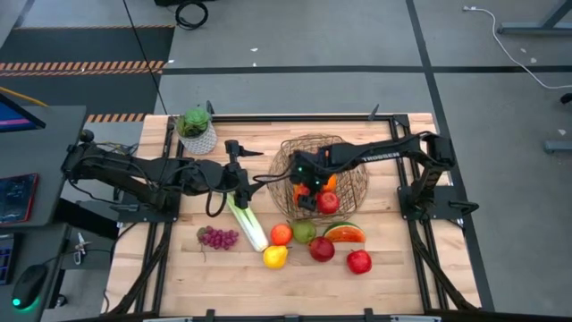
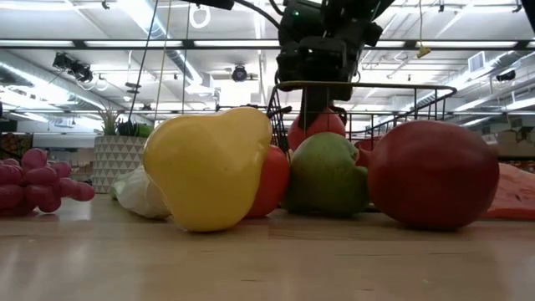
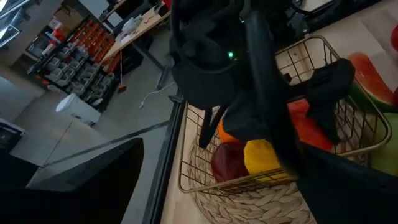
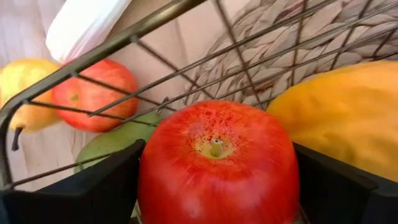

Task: Build produce basket
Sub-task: Put the red apple into the brown wire basket

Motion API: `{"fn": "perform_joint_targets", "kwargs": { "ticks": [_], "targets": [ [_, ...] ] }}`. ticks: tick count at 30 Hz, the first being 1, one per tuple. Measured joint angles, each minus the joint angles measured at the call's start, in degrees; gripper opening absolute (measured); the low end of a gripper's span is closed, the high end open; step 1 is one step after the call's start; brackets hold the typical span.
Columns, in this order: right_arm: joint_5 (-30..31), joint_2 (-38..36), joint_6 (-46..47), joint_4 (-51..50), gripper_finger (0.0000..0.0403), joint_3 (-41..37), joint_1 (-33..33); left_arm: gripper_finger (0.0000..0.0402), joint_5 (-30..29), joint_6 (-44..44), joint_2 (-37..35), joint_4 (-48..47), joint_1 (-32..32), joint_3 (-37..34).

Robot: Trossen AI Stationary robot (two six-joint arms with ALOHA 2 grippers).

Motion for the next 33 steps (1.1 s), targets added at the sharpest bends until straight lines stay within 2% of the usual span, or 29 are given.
{"fn": "perform_joint_targets", "kwargs": {
  "ticks": [6, 13, 25, 29, 33],
  "targets": [
    [0.0, 0.0, -0.6, 0.1, 0.0371, 0.0, -0.8, 0.0397, 0.0, 0.0, 0.0, -0.2, 0.0, 0.0],
    [0.4, 0.0, -9.2, -0.1, 0.0371, 0.0, 0.9, 0.0397, 0.1, 0.0, 0.0, -0.9, 0.0, 0.0],
    [0.2, 0.0, -8.8, 2.7, 0.0371, 0.0, 2.0, 0.0397, 0.0, 0.0, 0.0, -1.6, 0.0, 0.0],
    [2.8, 0.0, -10.0, 2.8, 0.0371, 0.0, 2.5, 0.0397, 0.0, 0.0, 0.0, -1.6, 0.0, 0.0],
    [2.4, 0.0, -10.3, 2.8, 0.0387, 0.0, 2.5, 0.0397, 0.0, 0.0, 0.0, -1.6, 0.0, 0.0]
  ]
}}
